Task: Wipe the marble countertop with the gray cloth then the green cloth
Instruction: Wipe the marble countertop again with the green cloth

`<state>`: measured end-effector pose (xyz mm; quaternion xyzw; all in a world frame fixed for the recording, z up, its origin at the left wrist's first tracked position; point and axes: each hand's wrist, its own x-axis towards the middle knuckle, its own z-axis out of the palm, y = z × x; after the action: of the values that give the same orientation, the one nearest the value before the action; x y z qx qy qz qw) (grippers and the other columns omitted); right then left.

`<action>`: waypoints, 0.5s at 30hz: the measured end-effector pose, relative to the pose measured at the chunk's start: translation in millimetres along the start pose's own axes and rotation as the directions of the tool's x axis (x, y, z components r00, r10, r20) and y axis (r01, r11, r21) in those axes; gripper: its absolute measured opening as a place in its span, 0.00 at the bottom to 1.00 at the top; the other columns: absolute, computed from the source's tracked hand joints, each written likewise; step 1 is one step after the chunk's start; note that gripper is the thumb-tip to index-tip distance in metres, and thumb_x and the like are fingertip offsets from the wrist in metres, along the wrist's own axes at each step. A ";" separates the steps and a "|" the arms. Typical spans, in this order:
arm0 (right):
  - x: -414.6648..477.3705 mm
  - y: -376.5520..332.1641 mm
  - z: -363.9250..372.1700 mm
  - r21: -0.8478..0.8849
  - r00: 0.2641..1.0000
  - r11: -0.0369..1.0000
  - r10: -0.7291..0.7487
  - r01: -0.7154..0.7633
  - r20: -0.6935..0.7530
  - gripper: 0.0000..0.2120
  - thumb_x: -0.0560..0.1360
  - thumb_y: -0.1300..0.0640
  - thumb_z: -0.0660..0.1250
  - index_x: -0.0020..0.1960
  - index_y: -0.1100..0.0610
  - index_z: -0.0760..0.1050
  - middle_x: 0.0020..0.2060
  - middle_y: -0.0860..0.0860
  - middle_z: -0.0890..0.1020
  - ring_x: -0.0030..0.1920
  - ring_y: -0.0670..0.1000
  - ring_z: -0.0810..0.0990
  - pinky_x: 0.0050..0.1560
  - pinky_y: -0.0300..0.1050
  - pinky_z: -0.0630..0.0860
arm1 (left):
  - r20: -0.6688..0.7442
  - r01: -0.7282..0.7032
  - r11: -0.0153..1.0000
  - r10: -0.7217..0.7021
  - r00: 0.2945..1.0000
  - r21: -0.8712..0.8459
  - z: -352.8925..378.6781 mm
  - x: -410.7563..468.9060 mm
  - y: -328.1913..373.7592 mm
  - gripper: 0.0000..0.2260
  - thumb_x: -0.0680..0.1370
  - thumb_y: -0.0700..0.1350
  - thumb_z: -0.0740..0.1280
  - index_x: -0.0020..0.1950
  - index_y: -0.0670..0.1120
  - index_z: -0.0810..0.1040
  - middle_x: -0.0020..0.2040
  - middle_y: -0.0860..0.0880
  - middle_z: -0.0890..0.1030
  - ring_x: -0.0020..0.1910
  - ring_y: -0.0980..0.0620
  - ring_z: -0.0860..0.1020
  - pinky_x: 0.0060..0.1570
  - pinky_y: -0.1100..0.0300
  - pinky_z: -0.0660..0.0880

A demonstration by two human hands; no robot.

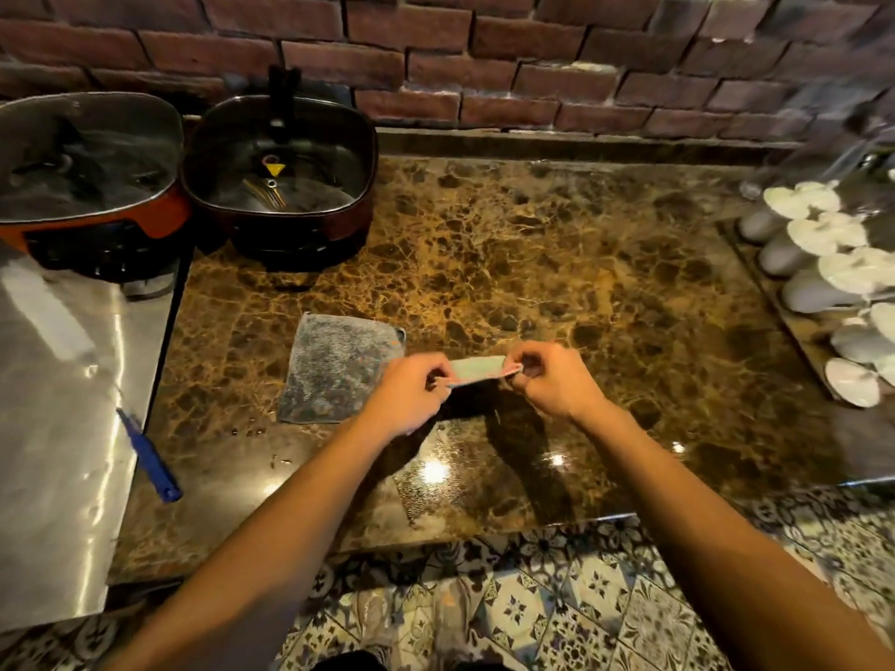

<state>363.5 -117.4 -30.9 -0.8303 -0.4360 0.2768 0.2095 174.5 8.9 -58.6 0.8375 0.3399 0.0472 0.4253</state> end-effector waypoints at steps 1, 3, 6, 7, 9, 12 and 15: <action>-6.7 10.0 3.0 -0.056 0.999 0.998 -0.010 0.012 0.030 0.10 0.73 0.65 0.71 0.50 0.52 0.84 0.46 0.47 0.84 0.44 0.45 0.81 0.49 0.35 0.73 | 0.037 0.002 1.000 -0.002 0.999 0.015 12.5 -3.6 -2.1 0.04 0.79 0.39 0.68 0.51 0.45 0.82 0.48 0.47 0.83 0.45 0.49 0.79 0.39 0.65 0.73; -24.2 33.6 16.5 -0.191 0.992 0.980 -0.029 0.053 0.127 0.12 0.73 0.64 0.70 0.53 0.54 0.84 0.50 0.50 0.86 0.48 0.50 0.83 0.51 0.37 0.74 | 0.144 -0.017 0.997 0.007 0.990 0.070 35.9 -16.4 -10.1 0.05 0.79 0.40 0.67 0.52 0.46 0.82 0.50 0.49 0.83 0.49 0.48 0.80 0.47 0.60 0.75; -56.4 66.7 40.5 -0.311 0.925 0.942 -0.001 0.129 0.381 0.15 0.72 0.64 0.68 0.56 0.52 0.84 0.56 0.51 0.85 0.57 0.52 0.82 0.59 0.40 0.75 | 0.406 -0.042 0.987 -0.024 0.914 0.153 66.6 -43.3 -21.0 0.07 0.77 0.45 0.71 0.55 0.48 0.83 0.53 0.51 0.83 0.53 0.53 0.79 0.51 0.62 0.73; -64.9 74.2 46.8 -0.323 0.900 0.934 0.005 0.152 0.437 0.16 0.72 0.65 0.68 0.56 0.52 0.84 0.57 0.50 0.85 0.58 0.52 0.82 0.58 0.37 0.73 | 0.471 -0.052 0.983 -0.037 0.881 0.175 73.0 -50.6 -23.0 0.09 0.77 0.47 0.72 0.56 0.48 0.83 0.55 0.51 0.83 0.53 0.55 0.78 0.53 0.63 0.72; -74.8 85.6 57.6 -0.303 0.901 0.938 -0.023 0.170 0.433 0.15 0.72 0.65 0.69 0.54 0.52 0.85 0.56 0.50 0.84 0.58 0.53 0.81 0.57 0.37 0.71 | 0.494 -0.058 0.977 -0.052 0.868 0.204 83.0 -58.7 -24.4 0.10 0.78 0.48 0.72 0.57 0.47 0.83 0.56 0.50 0.83 0.53 0.55 0.78 0.52 0.65 0.71; -72.4 84.8 72.9 -0.307 0.976 0.937 -0.112 0.167 0.187 0.13 0.74 0.60 0.70 0.57 0.54 0.84 0.55 0.52 0.84 0.56 0.56 0.79 0.59 0.49 0.75 | 0.408 -0.030 0.982 -0.048 0.912 0.184 83.4 -55.3 -22.4 0.08 0.80 0.46 0.67 0.55 0.46 0.84 0.51 0.49 0.85 0.48 0.54 0.80 0.45 0.66 0.74; -61.0 68.2 103.9 -0.280 0.980 0.944 -0.195 0.177 -0.036 0.20 0.78 0.54 0.66 0.68 0.59 0.78 0.64 0.57 0.81 0.66 0.60 0.77 0.69 0.56 0.73 | 0.190 -0.001 0.972 -0.045 0.981 0.234 81.1 -38.5 -26.1 0.07 0.80 0.47 0.65 0.51 0.50 0.82 0.47 0.50 0.85 0.46 0.50 0.80 0.49 0.53 0.79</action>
<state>309.8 -193.8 -133.1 -0.8148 -0.5398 0.1662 0.1308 161.1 -59.1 -121.3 0.8783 0.3093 -0.0796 0.3557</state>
